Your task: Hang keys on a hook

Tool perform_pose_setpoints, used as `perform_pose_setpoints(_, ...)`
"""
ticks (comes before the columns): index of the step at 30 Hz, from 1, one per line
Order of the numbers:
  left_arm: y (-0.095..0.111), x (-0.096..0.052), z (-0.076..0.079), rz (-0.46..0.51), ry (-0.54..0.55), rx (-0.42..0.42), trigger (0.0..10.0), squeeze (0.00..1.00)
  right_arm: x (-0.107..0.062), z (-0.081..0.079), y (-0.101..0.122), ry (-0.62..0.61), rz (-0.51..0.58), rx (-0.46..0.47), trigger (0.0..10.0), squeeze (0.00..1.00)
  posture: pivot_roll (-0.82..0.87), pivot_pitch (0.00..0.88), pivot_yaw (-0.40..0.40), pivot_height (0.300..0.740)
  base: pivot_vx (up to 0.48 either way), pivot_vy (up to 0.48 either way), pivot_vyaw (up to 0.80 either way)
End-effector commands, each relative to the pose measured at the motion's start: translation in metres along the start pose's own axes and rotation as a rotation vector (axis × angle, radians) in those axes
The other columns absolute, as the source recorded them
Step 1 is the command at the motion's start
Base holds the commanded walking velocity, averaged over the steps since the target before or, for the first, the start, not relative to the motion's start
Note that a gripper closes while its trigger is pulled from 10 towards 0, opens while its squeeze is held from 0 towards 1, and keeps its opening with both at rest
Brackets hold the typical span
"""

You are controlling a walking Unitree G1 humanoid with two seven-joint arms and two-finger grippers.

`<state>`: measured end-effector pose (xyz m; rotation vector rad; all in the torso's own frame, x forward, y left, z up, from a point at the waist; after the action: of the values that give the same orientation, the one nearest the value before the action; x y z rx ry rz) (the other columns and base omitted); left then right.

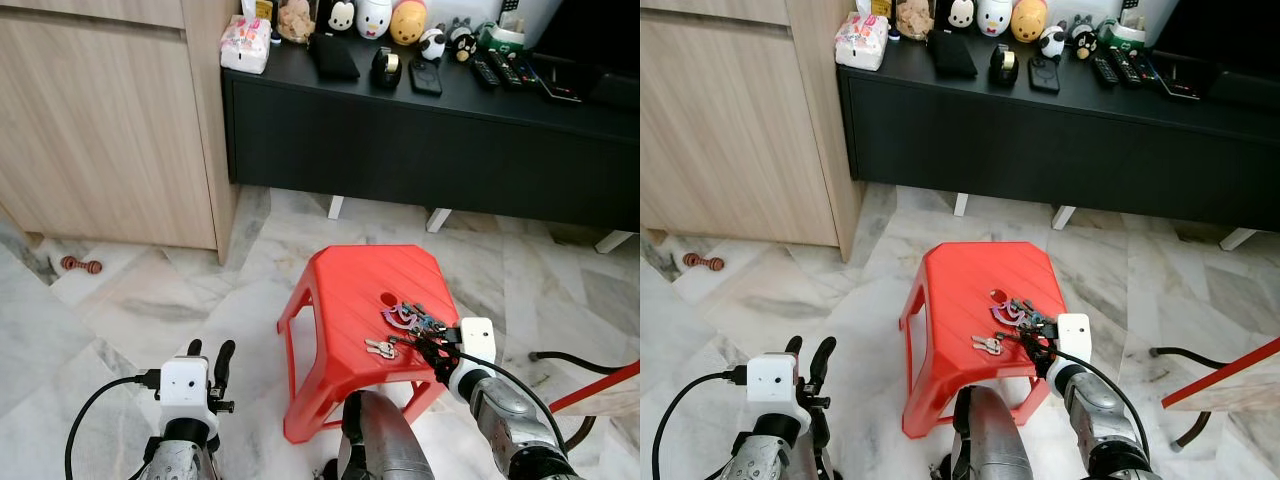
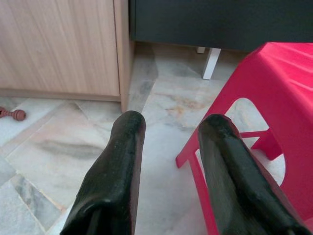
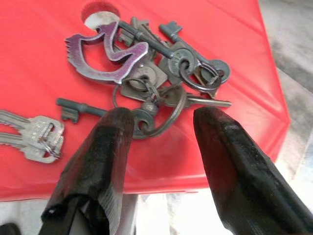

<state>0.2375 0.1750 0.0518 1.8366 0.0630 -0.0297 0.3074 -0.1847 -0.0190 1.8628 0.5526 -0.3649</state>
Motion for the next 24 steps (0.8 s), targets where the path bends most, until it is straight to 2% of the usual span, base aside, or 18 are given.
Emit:
perform_pose_setpoints(1,-0.0006,-0.0033,0.0039,-0.011,-0.010,0.009,10.0,0.00,-0.0029,0.0068,-0.0010,-0.019,0.009,0.031,10.0,0.00,-0.03,0.167,-0.213,0.589,0.000,0.000,0.00)
perform_pose_setpoints(2,-0.0005,-0.0037,0.0036,-0.011,-0.010,0.010,10.0,0.00,-0.0030,0.0068,-0.0012,-0.019,0.010,0.035,10.0,0.00,-0.03,0.170,-0.213,0.589,0.000,0.000,0.00)
perform_pose_setpoints(3,-0.0005,-0.0040,0.0035,-0.012,-0.010,0.011,10.0,0.00,-0.0031,0.0069,-0.0014,-0.019,0.009,0.036,9.3,0.00,-0.03,0.170,-0.213,0.589,0.000,0.000,0.00)
perform_pose_setpoints(4,-0.0005,-0.0040,0.0035,-0.012,-0.010,0.011,10.0,0.00,-0.0031,0.0069,-0.0014,-0.019,0.009,0.036,9.3,0.00,-0.03,0.170,-0.213,0.589,0.000,0.000,0.00)
perform_pose_setpoints(7,-0.0006,-0.0043,0.0035,-0.014,-0.010,0.013,10.0,0.00,-0.0031,0.0072,-0.0013,-0.019,0.010,0.038,1.7,0.00,-0.03,0.171,-0.213,0.589,0.000,0.000,0.00)
perform_pose_setpoints(8,-0.0009,-0.0044,0.0034,-0.015,-0.010,0.013,10.0,0.00,-0.0029,0.0060,-0.0007,-0.009,0.014,0.035,0.7,0.00,-0.03,0.171,-0.212,0.589,0.000,0.000,0.00)
perform_pose_setpoints(11,-0.0010,-0.0039,0.0037,-0.015,-0.011,0.013,10.0,0.00,-0.0026,0.0051,0.0000,-0.004,0.017,0.036,0.2,0.00,-0.03,0.171,-0.212,0.589,0.000,0.000,0.00)
perform_pose_setpoints(17,-0.0010,-0.0036,0.0042,-0.016,-0.010,0.012,10.0,0.00,-0.0027,0.0055,0.0007,-0.008,0.023,0.029,1.3,0.00,-0.03,0.173,-0.214,0.589,0.000,0.000,0.00)
perform_pose_setpoints(21,-0.0015,-0.0039,0.0046,-0.019,-0.008,0.011,10.0,0.00,-0.0027,0.0051,0.0009,-0.005,0.024,0.026,0.0,0.00,-0.03,0.173,-0.214,0.589,0.000,0.000,0.00)
perform_pose_setpoints(24,-0.0023,-0.0040,0.0046,-0.021,-0.008,0.012,10.0,0.00,-0.0025,0.0047,0.0008,-0.004,0.024,0.025,0.0,0.00,-0.03,0.173,-0.213,0.589,0.000,0.000,0.00)
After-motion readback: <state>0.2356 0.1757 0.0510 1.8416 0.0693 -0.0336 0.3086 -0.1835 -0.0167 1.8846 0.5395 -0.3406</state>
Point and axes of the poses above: a point about 5 cm out from each wrist's last joint towards the gripper, its own x axis pointing out of the wrist towards the gripper, its own y axis along the axis of the wrist's last joint, z = x × y, the point moved 3 cm from there along x, pointing out of the wrist towards the gripper, and after that the axes turned 11 degrees about x, right-handed, at the moved point
